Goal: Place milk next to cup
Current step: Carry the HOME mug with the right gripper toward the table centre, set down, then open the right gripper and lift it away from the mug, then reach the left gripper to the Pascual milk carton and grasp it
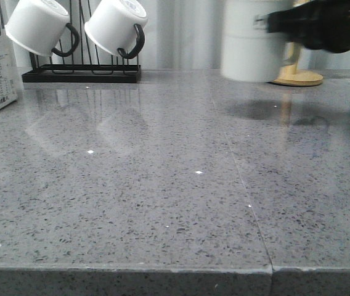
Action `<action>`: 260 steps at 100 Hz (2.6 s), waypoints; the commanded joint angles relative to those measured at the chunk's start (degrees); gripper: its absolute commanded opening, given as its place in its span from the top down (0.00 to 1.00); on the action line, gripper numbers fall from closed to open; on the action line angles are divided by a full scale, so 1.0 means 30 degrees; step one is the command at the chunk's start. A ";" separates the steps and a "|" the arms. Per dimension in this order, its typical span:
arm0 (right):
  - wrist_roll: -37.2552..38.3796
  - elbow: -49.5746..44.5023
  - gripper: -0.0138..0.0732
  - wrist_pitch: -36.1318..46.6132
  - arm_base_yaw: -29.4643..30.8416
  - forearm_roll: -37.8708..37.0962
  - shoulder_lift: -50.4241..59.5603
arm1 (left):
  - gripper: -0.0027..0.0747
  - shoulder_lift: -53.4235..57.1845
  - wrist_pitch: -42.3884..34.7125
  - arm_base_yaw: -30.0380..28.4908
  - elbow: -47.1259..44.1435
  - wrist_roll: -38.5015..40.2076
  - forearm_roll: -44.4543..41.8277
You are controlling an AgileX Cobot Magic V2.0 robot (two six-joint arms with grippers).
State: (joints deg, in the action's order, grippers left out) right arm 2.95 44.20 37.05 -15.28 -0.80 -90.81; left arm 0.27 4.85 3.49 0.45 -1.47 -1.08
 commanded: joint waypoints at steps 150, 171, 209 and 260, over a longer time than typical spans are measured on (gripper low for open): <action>-0.0141 -0.2601 0.92 -1.3390 -0.1584 -0.0057 0.9801 | 0.99 0.0584 -0.1617 -0.0011 -0.1176 0.0188 0.0008; -0.0141 -0.4793 0.92 -1.5385 -0.1584 0.0018 1.4486 | 0.99 0.0584 -0.1617 -0.0011 -0.1176 0.0188 0.0008; -0.0141 -0.7735 0.92 -1.9598 -0.1584 0.0033 2.4766 | 0.99 0.0584 -0.1617 -0.0011 -0.1176 0.0188 0.0008; -0.0141 -0.7893 0.92 -2.1061 -0.1584 0.0033 2.7554 | 0.99 -0.3048 0.3101 -0.0017 0.6185 0.0188 0.0532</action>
State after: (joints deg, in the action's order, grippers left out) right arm 2.95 19.15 -30.09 -20.02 -0.59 -7.59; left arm -3.95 14.85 3.49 11.84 -1.47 0.00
